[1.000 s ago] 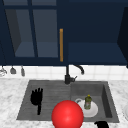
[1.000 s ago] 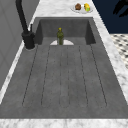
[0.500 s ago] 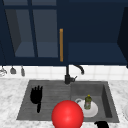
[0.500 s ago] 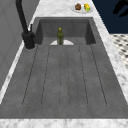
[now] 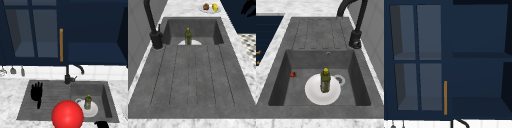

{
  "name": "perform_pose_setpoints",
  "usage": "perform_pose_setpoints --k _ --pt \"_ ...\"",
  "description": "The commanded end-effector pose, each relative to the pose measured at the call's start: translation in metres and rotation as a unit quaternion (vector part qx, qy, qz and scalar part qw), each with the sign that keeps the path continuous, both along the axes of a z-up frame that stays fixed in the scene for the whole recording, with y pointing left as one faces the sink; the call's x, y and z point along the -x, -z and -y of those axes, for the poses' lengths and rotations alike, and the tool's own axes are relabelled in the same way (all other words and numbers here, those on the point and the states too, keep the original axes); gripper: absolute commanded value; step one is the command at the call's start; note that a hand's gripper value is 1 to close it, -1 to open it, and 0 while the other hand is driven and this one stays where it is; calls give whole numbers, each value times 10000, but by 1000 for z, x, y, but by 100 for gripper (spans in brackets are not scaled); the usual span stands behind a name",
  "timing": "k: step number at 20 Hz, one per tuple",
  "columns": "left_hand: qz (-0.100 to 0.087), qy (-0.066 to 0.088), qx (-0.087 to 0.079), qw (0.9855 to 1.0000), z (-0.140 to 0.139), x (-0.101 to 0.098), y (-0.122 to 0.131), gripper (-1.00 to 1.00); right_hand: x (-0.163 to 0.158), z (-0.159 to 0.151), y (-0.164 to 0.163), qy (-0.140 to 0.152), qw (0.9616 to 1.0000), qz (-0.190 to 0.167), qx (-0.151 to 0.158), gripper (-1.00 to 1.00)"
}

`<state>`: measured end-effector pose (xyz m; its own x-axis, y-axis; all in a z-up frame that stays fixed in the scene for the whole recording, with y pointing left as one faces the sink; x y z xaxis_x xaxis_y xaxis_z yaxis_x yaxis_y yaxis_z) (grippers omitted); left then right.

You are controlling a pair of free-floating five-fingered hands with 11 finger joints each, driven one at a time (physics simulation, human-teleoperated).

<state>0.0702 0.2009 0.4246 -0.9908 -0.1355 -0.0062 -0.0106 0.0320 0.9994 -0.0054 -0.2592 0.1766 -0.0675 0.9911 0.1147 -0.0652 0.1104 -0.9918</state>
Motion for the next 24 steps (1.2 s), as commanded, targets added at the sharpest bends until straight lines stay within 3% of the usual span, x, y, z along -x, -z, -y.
perform_pose_setpoints --k 1,5,7,8,15,16,20,24 --pt "96 196 -624 9978 0 0 0 -100 0 0 0 0 10000 0 0 0" --pt "7 146 -671 9976 1 1 0 -100 0 0 0 0 10000 0 0 0" --pt "-48 -4 -696 9976 8 6 0 -100 0 0 0 0 10000 0 0 0" --pt "-44 -9 -712 9975 9 7 0 -100 0 0 0 0 10000 0 0 0" --pt "328 -23 -871 9957 30 18 -3 -100 0 0 0 0 10000 0 0 0" --pt "402 44 -760 9963 34 16 -6 -100 0 0 0 0 10000 0 0 0" --pt "383 249 -707 9965 40 14 -20 -100 0 0 0 0 10000 0 0 0" --pt "612 465 -795 9939 38 12 -26 -100 0 0 0 0 10000 0 0 0"
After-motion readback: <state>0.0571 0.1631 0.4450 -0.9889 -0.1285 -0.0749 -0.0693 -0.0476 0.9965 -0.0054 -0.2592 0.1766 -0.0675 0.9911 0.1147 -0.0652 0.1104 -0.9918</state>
